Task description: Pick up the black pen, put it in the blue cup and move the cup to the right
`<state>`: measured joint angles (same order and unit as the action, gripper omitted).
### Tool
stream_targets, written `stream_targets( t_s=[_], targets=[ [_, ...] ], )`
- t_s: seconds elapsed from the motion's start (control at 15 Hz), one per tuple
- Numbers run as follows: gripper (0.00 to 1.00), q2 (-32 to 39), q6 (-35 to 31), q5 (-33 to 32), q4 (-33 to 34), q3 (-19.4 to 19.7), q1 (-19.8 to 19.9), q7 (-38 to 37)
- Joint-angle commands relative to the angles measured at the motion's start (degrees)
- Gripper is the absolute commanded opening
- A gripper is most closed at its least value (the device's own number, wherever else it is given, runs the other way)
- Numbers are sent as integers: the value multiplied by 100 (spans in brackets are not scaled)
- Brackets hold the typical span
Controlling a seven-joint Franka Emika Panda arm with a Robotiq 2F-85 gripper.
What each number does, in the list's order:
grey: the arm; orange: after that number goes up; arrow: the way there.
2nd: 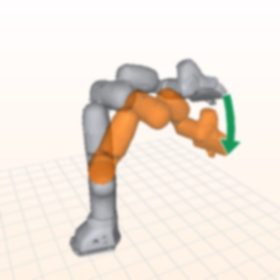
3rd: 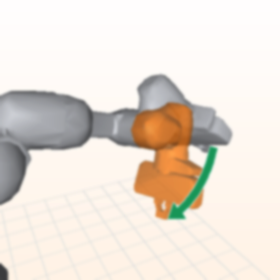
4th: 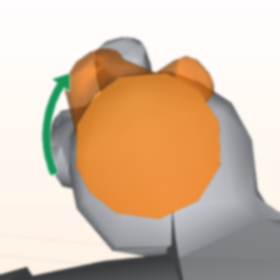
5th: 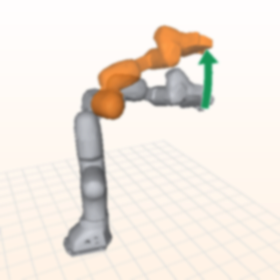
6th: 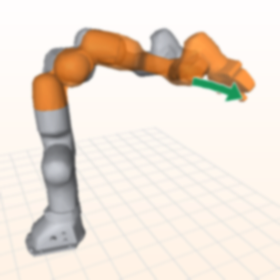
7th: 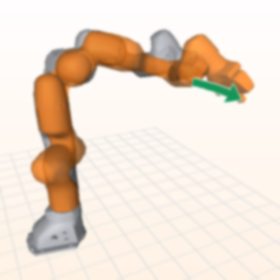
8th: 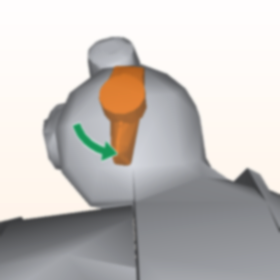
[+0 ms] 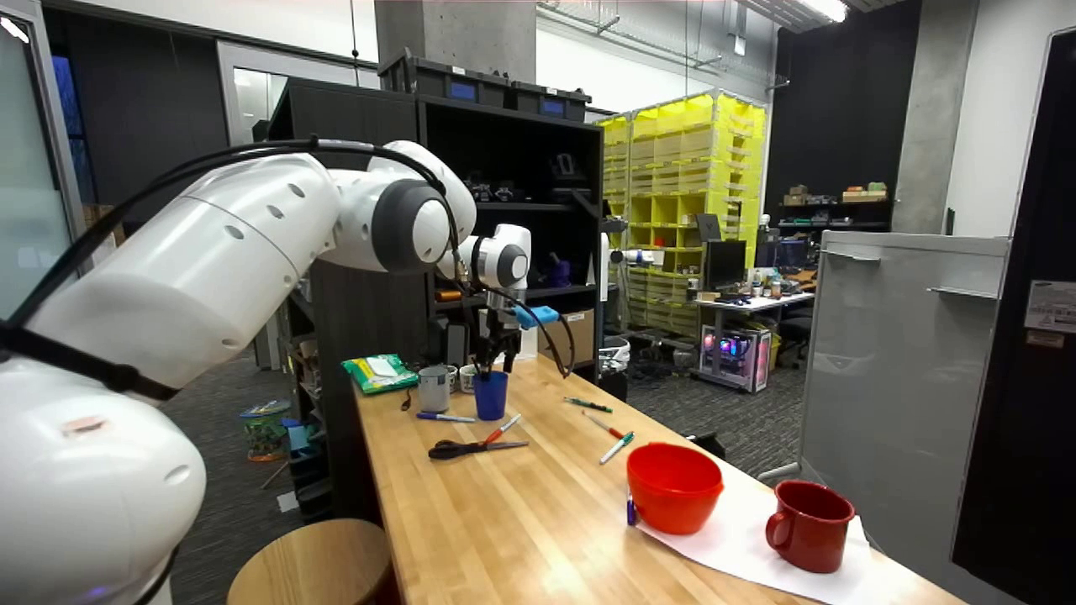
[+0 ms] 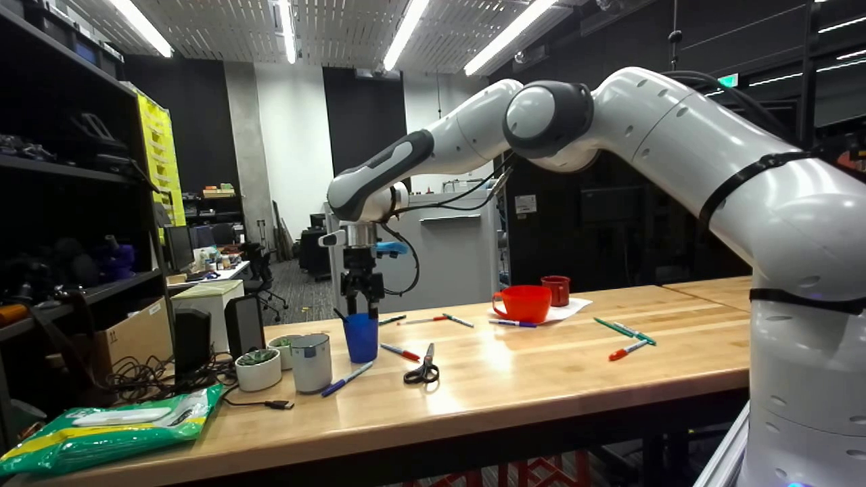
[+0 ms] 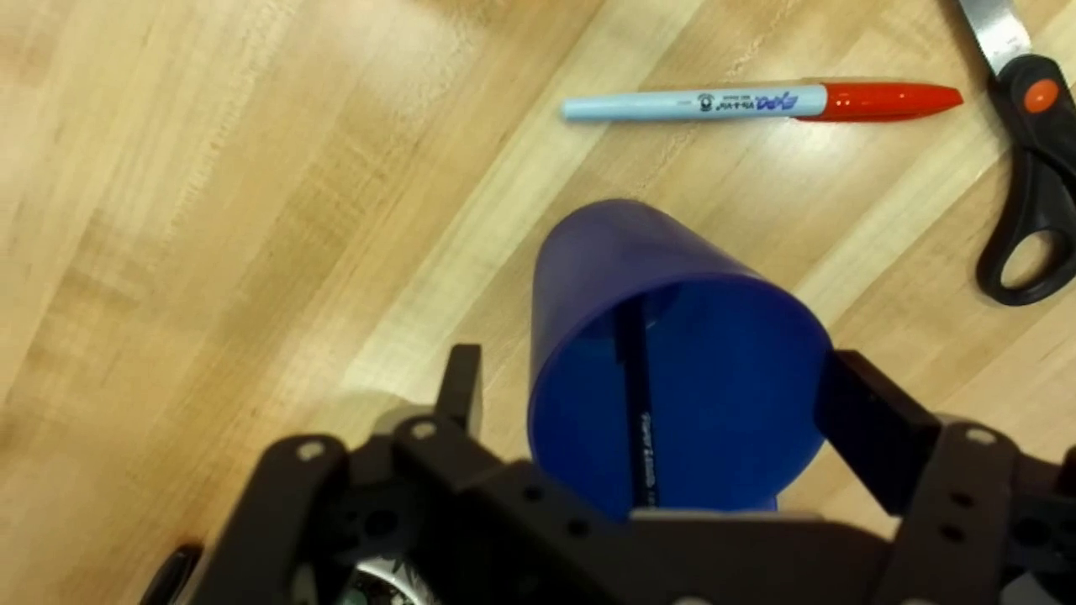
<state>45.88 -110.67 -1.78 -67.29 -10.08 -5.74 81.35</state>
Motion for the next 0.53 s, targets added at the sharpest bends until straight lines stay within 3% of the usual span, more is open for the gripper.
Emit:
stream_targets(
  t_s=[0.0,0.47],
  targets=[
    [100,144,66,-119,305,30,-128,-103],
    [100,432,154,-89,653,22,-194,-78]
  ],
)
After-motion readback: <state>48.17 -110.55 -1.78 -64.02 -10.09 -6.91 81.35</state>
